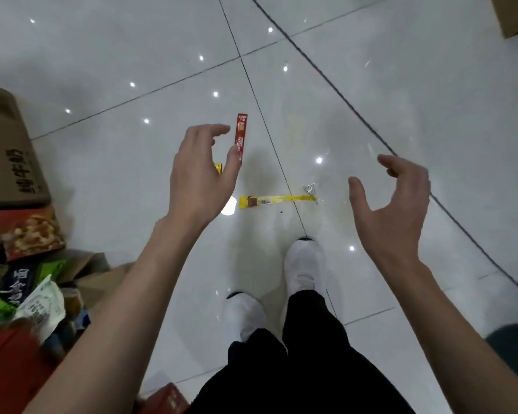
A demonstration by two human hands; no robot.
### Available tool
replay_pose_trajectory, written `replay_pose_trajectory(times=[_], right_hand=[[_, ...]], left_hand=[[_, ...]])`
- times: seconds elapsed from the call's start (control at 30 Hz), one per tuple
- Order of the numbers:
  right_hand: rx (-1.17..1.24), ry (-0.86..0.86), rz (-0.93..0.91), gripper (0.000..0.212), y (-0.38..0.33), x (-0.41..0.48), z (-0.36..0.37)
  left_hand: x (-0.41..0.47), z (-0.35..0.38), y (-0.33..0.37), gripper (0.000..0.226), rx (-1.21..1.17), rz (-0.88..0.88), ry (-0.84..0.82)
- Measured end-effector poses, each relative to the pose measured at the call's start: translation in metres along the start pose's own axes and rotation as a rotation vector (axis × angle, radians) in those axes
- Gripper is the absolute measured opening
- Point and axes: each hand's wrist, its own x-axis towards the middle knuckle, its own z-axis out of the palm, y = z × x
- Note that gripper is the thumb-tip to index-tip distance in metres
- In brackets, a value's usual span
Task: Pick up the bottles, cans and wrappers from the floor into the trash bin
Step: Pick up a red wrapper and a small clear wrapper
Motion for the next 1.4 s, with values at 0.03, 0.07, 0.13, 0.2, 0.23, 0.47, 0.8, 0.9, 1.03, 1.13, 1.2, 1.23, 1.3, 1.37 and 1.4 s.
replay_pose_trajectory(times=[0.03, 0.07, 0.13, 0.2, 0.23, 0.47, 0.8, 0.9, 1.03, 1.13, 1.2, 1.23, 1.3, 1.37, 1.4], right_hand=[[-0.004, -0.009, -0.009, 0.046, 0.018, 0.003, 0.019], [-0.005, -0.014, -0.022, 0.046, 0.036, 0.005, 0.039], [-0.011, -0.025, -0.043, 0.045, 0.071, 0.009, 0.076], [-0.025, -0.025, -0.058, 0.045, 0.104, 0.011, 0.111], [-0.031, -0.021, -0.066, 0.045, 0.119, 0.012, 0.128], [-0.093, -0.032, -0.041, 0.047, 0.184, 0.016, 0.206], [-0.264, 0.018, -0.135, 0.062, 0.203, 0.009, 0.230], [-0.270, 0.022, -0.137, 0.061, 0.203, 0.009, 0.232], [-0.263, 0.026, -0.141, 0.048, 0.201, 0.010, 0.233], [-0.249, 0.030, -0.126, 0.047, 0.200, 0.011, 0.234], [-0.224, 0.030, -0.118, 0.047, 0.197, 0.010, 0.234], [-0.201, 0.027, -0.120, 0.046, 0.195, 0.010, 0.233], [-0.121, 0.007, -0.116, 0.046, 0.189, 0.010, 0.231], [-0.036, 0.002, -0.106, 0.044, 0.180, 0.010, 0.226], [-0.003, 0.013, -0.105, 0.044, 0.176, 0.011, 0.223]], left_hand=[[0.010, 0.020, -0.014, 0.035, 0.014, 0.005, -0.004], [0.020, 0.041, -0.029, 0.035, 0.031, 0.011, -0.009], [0.038, 0.079, -0.060, 0.037, 0.066, 0.022, -0.020], [0.056, 0.115, -0.091, 0.039, 0.082, 0.011, -0.037], [0.063, 0.130, -0.105, 0.039, 0.092, -0.002, -0.050], [0.098, 0.199, -0.165, 0.049, 0.231, -0.019, -0.026], [0.106, 0.234, -0.169, 0.045, 0.395, 0.004, 0.042], [0.106, 0.236, -0.167, 0.042, 0.412, 0.039, 0.027], [0.102, 0.236, -0.165, 0.041, 0.425, 0.038, 0.033], [0.099, 0.233, -0.164, 0.041, 0.309, 0.068, 0.033], [0.098, 0.232, -0.163, 0.040, 0.216, 0.076, 0.038], [0.097, 0.231, -0.163, 0.040, 0.179, 0.079, 0.044], [0.097, 0.229, -0.162, 0.039, 0.114, 0.086, 0.052], [0.096, 0.226, -0.158, 0.038, 0.066, 0.100, 0.045], [0.096, 0.224, -0.156, 0.037, 0.049, 0.110, 0.038]])
